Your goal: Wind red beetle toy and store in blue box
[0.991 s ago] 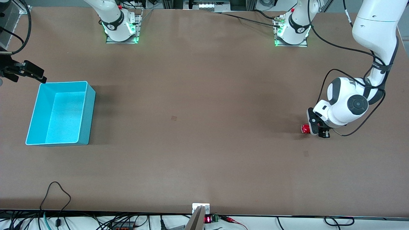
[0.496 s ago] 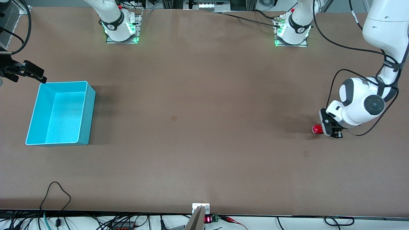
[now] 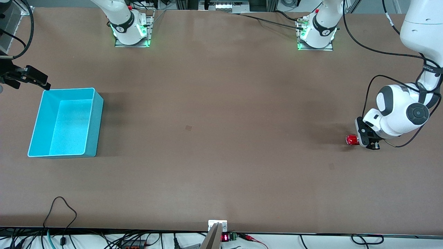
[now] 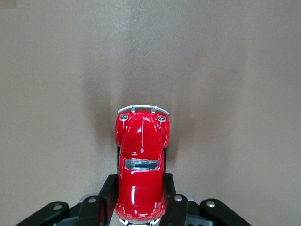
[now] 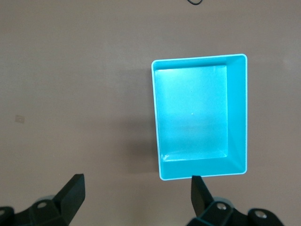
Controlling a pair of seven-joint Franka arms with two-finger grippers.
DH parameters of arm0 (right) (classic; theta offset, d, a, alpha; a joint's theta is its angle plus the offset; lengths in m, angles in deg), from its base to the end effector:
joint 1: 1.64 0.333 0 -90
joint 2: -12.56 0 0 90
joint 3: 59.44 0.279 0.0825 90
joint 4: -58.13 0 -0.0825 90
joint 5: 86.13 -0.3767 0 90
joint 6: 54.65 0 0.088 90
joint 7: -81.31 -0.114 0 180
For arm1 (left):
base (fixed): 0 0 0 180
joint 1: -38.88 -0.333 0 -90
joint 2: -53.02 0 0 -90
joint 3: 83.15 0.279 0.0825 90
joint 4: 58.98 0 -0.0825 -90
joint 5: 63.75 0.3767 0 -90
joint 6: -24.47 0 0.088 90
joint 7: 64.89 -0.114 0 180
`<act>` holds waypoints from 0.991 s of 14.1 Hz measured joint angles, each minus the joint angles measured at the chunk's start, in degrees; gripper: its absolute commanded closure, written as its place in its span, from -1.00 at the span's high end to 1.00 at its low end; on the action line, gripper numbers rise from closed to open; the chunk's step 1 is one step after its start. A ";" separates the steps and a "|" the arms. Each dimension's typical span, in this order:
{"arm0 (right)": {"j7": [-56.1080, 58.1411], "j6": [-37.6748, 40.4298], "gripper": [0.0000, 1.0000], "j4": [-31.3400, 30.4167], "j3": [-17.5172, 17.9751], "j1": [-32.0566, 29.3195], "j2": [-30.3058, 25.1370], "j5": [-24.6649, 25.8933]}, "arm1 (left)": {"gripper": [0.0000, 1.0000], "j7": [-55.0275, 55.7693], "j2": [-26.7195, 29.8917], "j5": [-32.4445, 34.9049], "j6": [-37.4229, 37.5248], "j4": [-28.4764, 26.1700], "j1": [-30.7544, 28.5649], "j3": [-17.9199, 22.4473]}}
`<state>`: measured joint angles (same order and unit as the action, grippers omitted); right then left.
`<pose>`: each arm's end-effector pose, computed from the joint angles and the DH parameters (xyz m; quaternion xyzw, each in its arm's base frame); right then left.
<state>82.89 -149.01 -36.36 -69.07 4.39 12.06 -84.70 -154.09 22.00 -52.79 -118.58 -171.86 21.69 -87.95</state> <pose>0.5491 -0.0375 0.5553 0.9998 -0.0167 0.0026 0.0118 0.5761 0.1258 0.1596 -0.7371 0.6748 0.0307 0.0184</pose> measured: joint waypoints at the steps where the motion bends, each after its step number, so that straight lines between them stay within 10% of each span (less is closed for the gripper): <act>1: 0.00 0.00 1.00 0.00 0.00 0.00 0.00 0.00 | -0.70 -0.01 -0.01 0.00 0.03 0.02 -0.01 0.00; 14: 0.00 0.00 1.00 0.00 -0.09 -0.02 0.00 0.00 | -0.61 -2.58 -0.69 0.00 -0.26 1.09 -2.90 0.06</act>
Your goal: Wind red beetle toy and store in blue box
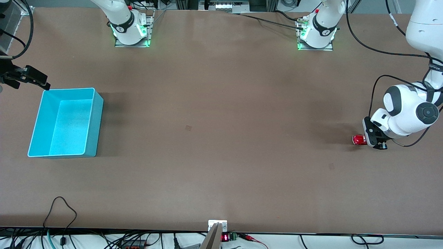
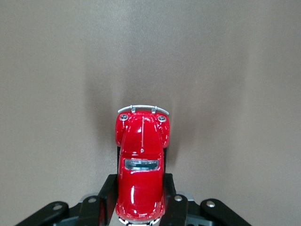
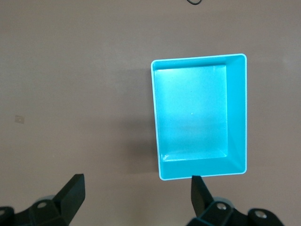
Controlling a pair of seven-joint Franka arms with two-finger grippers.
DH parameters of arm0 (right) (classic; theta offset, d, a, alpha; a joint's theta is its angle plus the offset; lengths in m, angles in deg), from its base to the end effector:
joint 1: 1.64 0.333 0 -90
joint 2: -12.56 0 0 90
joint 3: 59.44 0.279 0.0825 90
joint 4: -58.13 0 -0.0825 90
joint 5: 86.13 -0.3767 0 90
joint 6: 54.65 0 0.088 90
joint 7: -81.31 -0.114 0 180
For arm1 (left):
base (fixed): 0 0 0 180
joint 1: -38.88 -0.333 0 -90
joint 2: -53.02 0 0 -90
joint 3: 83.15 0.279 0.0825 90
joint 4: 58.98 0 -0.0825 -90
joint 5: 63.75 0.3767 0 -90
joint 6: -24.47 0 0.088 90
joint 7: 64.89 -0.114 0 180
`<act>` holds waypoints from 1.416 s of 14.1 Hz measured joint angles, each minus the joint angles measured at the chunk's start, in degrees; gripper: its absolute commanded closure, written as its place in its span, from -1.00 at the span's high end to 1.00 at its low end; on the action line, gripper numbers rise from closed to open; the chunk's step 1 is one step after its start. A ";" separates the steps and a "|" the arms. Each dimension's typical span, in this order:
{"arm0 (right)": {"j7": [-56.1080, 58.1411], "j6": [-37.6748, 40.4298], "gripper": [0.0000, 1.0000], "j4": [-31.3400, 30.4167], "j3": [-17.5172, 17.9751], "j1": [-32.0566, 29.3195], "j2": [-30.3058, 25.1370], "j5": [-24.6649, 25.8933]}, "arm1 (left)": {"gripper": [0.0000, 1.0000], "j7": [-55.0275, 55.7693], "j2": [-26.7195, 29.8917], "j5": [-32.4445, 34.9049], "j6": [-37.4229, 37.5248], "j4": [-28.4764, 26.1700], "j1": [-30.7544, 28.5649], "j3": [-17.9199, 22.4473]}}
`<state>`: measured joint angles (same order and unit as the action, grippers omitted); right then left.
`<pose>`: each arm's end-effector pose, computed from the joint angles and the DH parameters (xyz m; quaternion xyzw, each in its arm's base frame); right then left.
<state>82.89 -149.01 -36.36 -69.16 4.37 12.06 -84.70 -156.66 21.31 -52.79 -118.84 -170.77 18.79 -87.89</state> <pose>0.5490 -0.0386 0.5553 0.9998 -0.0177 0.0026 0.0118 0.5741 0.1569 0.1600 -0.7397 0.6720 0.0281 0.0215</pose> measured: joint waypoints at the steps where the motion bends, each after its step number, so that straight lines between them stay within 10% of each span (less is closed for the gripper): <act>1: 0.00 0.00 1.00 0.00 0.00 0.00 0.00 0.00 | -0.34 -0.01 -0.01 0.00 0.00 0.01 -0.04 0.00; 3: 0.00 0.00 1.00 0.00 0.00 0.00 0.00 0.00 | 0.99 -0.01 -0.03 0.00 0.01 0.09 -0.05 -0.01; 14: 0.00 0.00 1.00 0.00 -0.01 0.00 0.02 0.00 | 1.00 0.54 0.88 -0.01 4.21 3.00 -0.03 -2.30; 20: 0.00 0.00 1.00 -0.01 -0.02 0.00 0.03 0.00 | 1.00 11.07 5.61 -0.04 21.40 7.52 0.04 -4.45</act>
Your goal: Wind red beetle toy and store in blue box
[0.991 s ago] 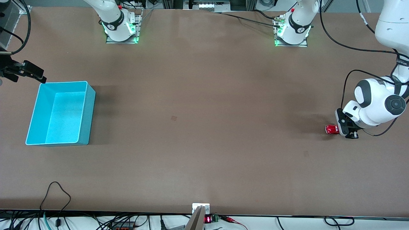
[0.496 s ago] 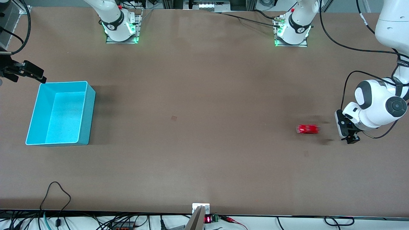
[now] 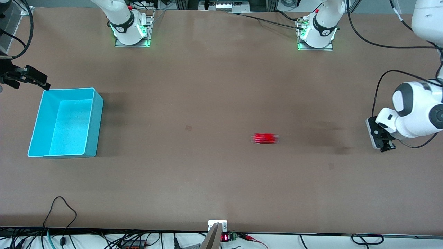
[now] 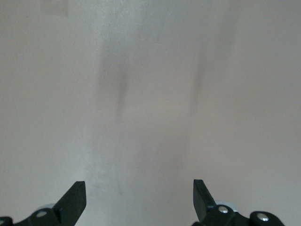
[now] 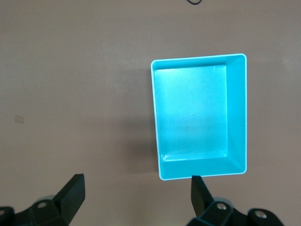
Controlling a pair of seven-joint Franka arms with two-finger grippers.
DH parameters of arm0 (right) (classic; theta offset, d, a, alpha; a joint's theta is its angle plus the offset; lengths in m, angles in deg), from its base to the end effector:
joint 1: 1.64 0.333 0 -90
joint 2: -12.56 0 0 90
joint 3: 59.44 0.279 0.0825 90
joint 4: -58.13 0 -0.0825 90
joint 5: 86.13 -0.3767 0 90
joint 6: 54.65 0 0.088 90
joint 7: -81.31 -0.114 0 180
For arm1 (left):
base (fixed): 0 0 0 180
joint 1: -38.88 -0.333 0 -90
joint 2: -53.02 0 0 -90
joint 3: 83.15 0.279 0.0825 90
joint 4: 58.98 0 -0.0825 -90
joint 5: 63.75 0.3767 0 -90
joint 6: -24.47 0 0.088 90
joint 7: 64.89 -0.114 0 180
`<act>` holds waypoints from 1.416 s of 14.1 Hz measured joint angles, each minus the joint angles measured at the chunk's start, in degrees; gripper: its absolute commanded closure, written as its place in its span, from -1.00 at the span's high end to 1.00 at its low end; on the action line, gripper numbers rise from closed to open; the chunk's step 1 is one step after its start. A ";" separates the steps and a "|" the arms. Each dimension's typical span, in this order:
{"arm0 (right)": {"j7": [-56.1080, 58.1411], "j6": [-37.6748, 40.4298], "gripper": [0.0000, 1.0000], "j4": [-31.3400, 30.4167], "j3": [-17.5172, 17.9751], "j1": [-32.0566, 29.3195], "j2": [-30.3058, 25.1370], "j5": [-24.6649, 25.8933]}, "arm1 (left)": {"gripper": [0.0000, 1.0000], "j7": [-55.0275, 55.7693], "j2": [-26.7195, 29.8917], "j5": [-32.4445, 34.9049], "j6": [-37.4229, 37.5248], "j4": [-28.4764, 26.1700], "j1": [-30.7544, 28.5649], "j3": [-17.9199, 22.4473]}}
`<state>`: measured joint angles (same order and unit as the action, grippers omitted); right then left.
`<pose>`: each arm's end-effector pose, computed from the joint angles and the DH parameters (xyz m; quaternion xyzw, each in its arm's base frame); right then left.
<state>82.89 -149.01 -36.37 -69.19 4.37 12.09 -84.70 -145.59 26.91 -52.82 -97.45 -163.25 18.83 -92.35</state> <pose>0.5491 -0.0389 0.5550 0.9998 -0.0179 0.0023 0.0119 0.5951 0.1274 0.2437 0.7873 -0.6112 -0.0780 0.0207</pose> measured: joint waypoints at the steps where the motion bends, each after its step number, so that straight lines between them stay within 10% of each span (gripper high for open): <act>1: 0.00 0.00 1.00 0.00 -0.01 0.00 0.01 0.00 | 1.00 1.85 0.76 0.00 3.80 1.34 0.01 -0.06; 20: 0.00 -0.25 1.00 -0.03 -0.07 -0.06 0.53 0.00 | 1.00 41.16 10.87 -4.57 42.62 21.07 0.11 -7.32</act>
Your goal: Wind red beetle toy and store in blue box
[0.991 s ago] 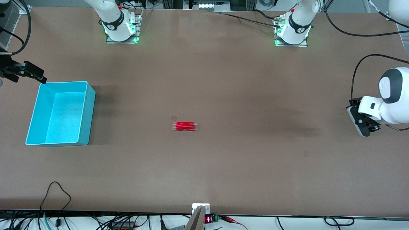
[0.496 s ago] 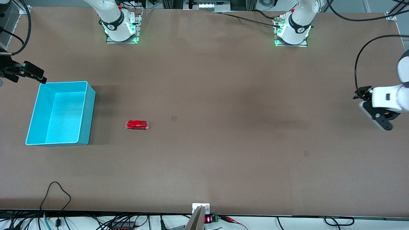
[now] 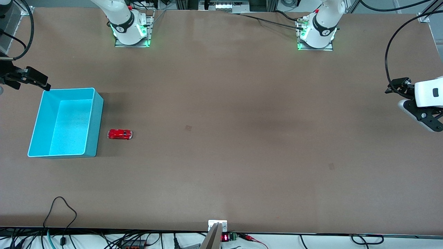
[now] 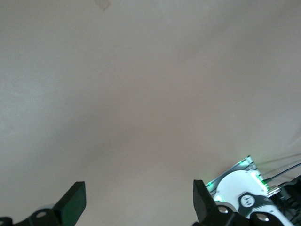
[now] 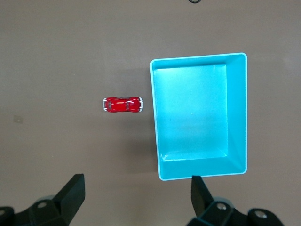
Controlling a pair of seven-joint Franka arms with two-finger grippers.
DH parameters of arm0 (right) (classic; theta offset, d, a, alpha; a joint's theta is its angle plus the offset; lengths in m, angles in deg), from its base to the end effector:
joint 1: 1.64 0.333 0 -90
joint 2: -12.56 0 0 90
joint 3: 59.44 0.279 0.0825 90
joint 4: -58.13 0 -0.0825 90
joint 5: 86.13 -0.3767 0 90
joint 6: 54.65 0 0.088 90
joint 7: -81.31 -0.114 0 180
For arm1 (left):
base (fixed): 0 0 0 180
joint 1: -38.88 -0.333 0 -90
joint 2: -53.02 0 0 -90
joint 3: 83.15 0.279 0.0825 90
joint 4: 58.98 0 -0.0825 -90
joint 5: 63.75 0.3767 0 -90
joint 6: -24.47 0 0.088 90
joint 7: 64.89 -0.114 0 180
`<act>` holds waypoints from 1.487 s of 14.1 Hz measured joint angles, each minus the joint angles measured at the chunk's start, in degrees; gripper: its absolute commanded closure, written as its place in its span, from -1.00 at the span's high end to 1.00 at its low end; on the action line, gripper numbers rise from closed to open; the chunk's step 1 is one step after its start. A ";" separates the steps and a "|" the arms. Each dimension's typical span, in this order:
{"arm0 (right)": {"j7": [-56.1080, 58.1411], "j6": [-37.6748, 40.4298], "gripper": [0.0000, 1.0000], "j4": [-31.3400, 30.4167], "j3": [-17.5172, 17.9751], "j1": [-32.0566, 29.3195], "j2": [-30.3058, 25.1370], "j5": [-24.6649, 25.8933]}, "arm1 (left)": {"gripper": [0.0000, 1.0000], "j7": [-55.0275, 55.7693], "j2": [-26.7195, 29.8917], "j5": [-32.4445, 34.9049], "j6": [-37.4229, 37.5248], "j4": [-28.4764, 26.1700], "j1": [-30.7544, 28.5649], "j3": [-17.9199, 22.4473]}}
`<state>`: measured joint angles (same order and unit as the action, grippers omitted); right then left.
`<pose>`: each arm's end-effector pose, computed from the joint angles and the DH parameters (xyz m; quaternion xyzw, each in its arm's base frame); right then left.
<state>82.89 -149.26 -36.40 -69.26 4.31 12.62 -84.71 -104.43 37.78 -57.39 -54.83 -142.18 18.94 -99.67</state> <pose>0.5515 -0.0399 0.5501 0.9997 -0.0190 -0.0004 0.0124 0.5789 0.0652 0.4757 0.9382 -0.3058 -0.1562 0.0423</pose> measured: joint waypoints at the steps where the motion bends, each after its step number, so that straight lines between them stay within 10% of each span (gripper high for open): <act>1: 0.00 -0.18 1.00 0.00 -0.03 -0.06 0.23 0.00 | 1.00 2.34 0.07 -0.95 0.40 0.24 0.13 -0.04; 7: 0.02 -0.52 1.00 0.00 0.13 0.18 1.31 0.00 | 1.00 19.00 2.09 -4.47 0.87 0.21 15.26 13.26; 21: 1.43 -3.49 1.00 -0.29 0.77 3.55 9.79 -0.43 | 1.00 34.95 19.05 -4.74 -12.84 -14.30 20.69 16.68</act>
<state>84.32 -152.75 -36.69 -68.49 7.86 22.41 -85.14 -69.48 56.83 -62.13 -67.67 -156.48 39.63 -82.99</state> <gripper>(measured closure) 0.000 0.000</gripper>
